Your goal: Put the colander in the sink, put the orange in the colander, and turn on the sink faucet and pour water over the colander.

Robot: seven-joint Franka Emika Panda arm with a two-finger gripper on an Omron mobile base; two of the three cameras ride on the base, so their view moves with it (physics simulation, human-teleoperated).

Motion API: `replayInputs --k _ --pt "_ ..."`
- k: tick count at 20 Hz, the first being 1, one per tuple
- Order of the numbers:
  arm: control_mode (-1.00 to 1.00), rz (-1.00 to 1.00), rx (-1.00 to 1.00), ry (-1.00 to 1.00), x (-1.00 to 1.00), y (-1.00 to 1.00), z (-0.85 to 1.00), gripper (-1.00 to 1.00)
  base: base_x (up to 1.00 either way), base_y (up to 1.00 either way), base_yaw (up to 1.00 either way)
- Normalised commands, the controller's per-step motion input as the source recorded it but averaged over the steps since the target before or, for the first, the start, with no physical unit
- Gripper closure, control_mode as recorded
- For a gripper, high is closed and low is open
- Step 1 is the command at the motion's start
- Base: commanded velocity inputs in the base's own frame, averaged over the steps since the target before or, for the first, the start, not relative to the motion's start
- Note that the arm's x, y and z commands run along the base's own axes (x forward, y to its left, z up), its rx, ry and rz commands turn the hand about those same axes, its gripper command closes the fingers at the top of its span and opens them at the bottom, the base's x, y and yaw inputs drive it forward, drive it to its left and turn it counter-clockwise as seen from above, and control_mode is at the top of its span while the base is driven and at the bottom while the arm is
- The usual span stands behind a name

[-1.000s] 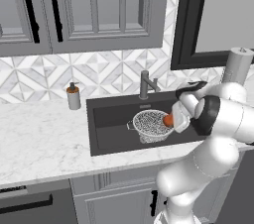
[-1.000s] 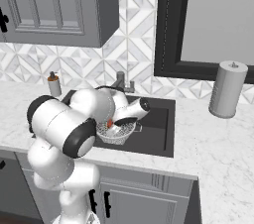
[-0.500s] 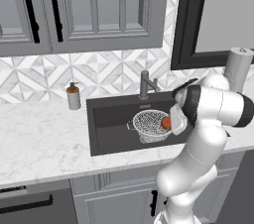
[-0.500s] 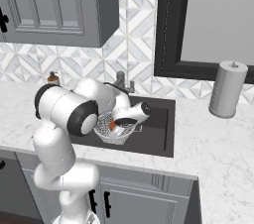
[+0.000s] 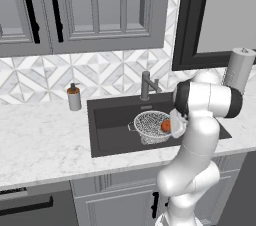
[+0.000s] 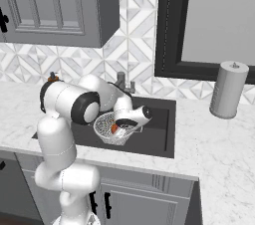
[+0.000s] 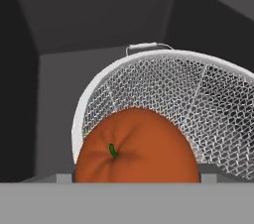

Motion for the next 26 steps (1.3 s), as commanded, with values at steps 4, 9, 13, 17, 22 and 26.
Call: replayInputs --k 4,9,13,17,22,26 --pt "-1.00 0.00 0.00 0.00 0.21 0.00 -0.27 1.00 0.00 0.00 0.00" --pt "-1.00 0.00 0.00 0.00 0.24 0.00 -0.24 1.00 0.00 0.00 0.00" --pt "-1.00 0.00 0.00 0.00 0.24 0.00 -0.20 -1.00 0.00 0.00 0.00" --pt "-1.00 0.00 0.00 0.00 0.21 -0.01 -0.11 -1.00 0.00 0.00 0.00" --pt "-1.00 0.00 0.00 0.00 0.19 -0.06 -0.03 -1.00 0.00 0.00 0.00" --pt "-1.00 0.00 0.00 0.00 0.20 -0.05 -0.02 -1.00 0.00 0.00 0.00"
